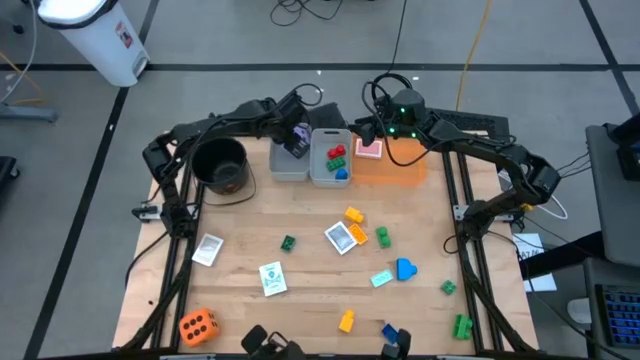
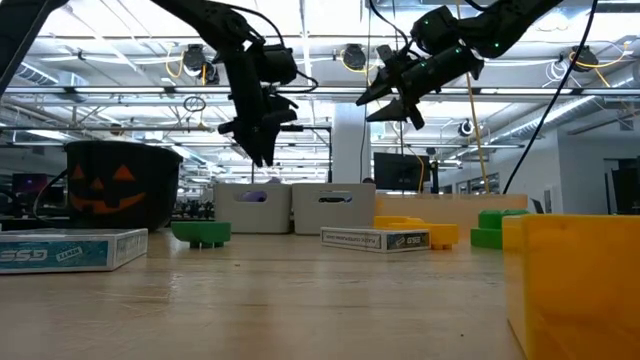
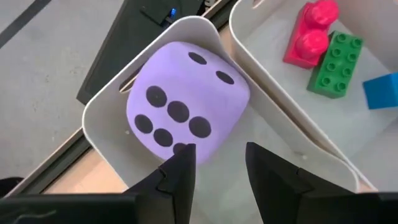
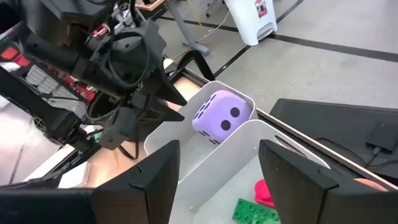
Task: Pick & Place Toys
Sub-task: Put the purple dice into the left gray bin, then put the yellow gamepiece into the right gray bin
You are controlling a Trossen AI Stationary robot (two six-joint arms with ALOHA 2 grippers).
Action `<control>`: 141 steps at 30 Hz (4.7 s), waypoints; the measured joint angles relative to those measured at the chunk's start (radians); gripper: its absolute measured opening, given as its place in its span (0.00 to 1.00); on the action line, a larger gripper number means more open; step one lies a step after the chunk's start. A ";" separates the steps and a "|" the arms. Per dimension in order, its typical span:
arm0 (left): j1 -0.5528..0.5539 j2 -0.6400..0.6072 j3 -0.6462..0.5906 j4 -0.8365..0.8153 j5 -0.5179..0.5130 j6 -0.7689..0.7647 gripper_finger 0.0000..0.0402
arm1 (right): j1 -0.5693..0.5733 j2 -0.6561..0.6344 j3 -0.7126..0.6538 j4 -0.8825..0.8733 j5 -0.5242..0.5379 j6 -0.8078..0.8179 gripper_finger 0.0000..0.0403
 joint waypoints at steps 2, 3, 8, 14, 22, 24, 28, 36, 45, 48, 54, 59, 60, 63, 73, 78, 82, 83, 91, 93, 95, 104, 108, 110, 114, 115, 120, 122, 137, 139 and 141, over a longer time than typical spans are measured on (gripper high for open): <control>-0.001 -0.019 0.000 -0.002 0.000 -0.001 0.37 | 0.000 0.000 0.000 0.000 -0.010 0.000 0.52; -0.002 -0.031 0.000 0.000 0.000 -0.001 0.37 | 0.000 0.000 0.000 0.000 -0.022 0.000 0.52; -0.001 -0.109 0.000 0.001 0.000 0.012 0.37 | 0.002 0.000 0.000 0.000 -0.024 0.002 0.52; 0.000 -0.175 0.000 -0.033 -0.040 0.046 0.37 | 0.002 0.000 0.000 0.000 -0.037 0.004 0.52; 0.048 -0.068 0.000 -0.004 -0.060 0.008 0.37 | 0.002 0.000 0.000 0.000 -0.055 0.033 0.52; 0.071 -0.047 0.000 0.018 -0.061 -0.021 0.37 | 0.002 0.000 0.000 0.000 -0.055 0.034 0.52; 0.103 -0.007 0.000 0.078 -0.044 -0.035 0.37 | 0.002 0.000 0.000 0.000 -0.053 0.034 0.52; 0.120 0.057 0.000 0.112 0.001 -0.025 0.37 | 0.002 0.000 0.000 0.000 -0.048 0.034 0.52; 0.110 0.103 0.000 0.190 0.069 -0.010 0.37 | 0.002 0.000 0.000 -0.001 -0.046 0.031 0.52; 0.108 0.103 0.000 0.213 0.087 0.010 0.37 | 0.002 0.000 0.000 -0.001 -0.045 0.029 0.52; 0.107 0.103 0.000 0.217 0.115 0.026 0.37 | 0.002 0.000 0.000 -0.001 -0.043 0.026 0.52; 0.107 0.065 0.022 0.216 0.132 0.033 0.37 | 0.002 0.000 0.000 -0.001 -0.043 0.022 0.52; 0.107 0.053 0.031 0.215 0.132 0.034 0.37 | 0.002 0.000 0.000 -0.001 -0.043 0.022 0.52; 0.103 0.011 0.065 0.199 0.137 0.045 0.37 | 0.002 0.000 0.000 0.000 -0.045 0.022 0.52; 0.105 -0.317 -0.008 0.320 0.306 -0.167 0.37 | -0.003 -0.038 0.000 -0.013 -0.156 -0.015 0.52; 0.042 -0.530 -0.202 0.582 0.304 -0.277 0.37 | 0.002 -0.078 0.001 -0.059 -0.181 -0.024 0.52; -0.069 -0.673 -0.405 0.784 0.215 -0.358 0.37 | 0.024 -0.101 0.000 -0.114 -0.182 -0.058 0.52; -0.102 -0.702 -0.455 0.836 0.190 -0.379 0.37 | 0.033 -0.106 0.000 -0.122 -0.183 -0.067 0.52; -0.365 -0.817 -0.665 1.042 0.042 -0.418 0.37 | 0.128 -0.112 0.000 -0.143 -0.180 -0.072 0.52; -0.413 -0.824 -0.665 0.987 0.028 -0.408 0.37 | 0.153 -0.112 0.000 -0.143 -0.180 -0.072 0.52; -0.452 -0.834 -0.665 0.931 0.033 -0.399 0.37 | 0.182 -0.112 0.000 -0.143 -0.180 -0.072 0.52; -0.563 -0.930 -0.665 0.500 0.184 -0.377 0.37 | 0.368 -0.088 0.000 -0.067 -0.019 -0.010 0.52; -0.595 -0.963 -0.665 0.298 0.176 -0.304 0.37 | 0.457 -0.068 0.001 -0.026 0.055 0.018 0.52; -0.600 -0.967 -0.665 0.251 0.176 -0.272 0.37 | 0.508 -0.059 0.000 -0.060 0.090 -0.004 0.52; -0.599 -0.965 -0.665 0.245 0.176 -0.192 0.37 | 0.611 -0.053 0.000 -0.161 0.229 -0.102 0.52; -0.598 -0.965 -0.665 0.253 0.175 -0.165 0.37 | 0.632 -0.053 0.000 -0.186 0.276 -0.127 0.52; -0.596 -0.964 -0.665 0.276 0.150 -0.071 0.37 | 0.669 -0.053 0.000 -0.274 0.478 -0.117 0.52; -0.596 -0.964 -0.665 0.275 0.116 -0.070 0.37 | 0.654 -0.053 0.000 -0.320 0.478 -0.074 0.52; -0.596 -0.931 -0.664 0.272 -0.051 -0.110 0.37 | 0.589 0.023 -0.003 -0.508 0.399 -0.099 0.64; -0.596 -0.912 -0.664 0.275 -0.052 -0.112 0.37 | 0.589 0.053 0.000 -0.484 0.399 -0.096 0.68; -0.596 -0.892 -0.664 0.273 -0.048 -0.114 0.37 | 0.590 0.075 0.001 -0.492 0.398 -0.086 0.72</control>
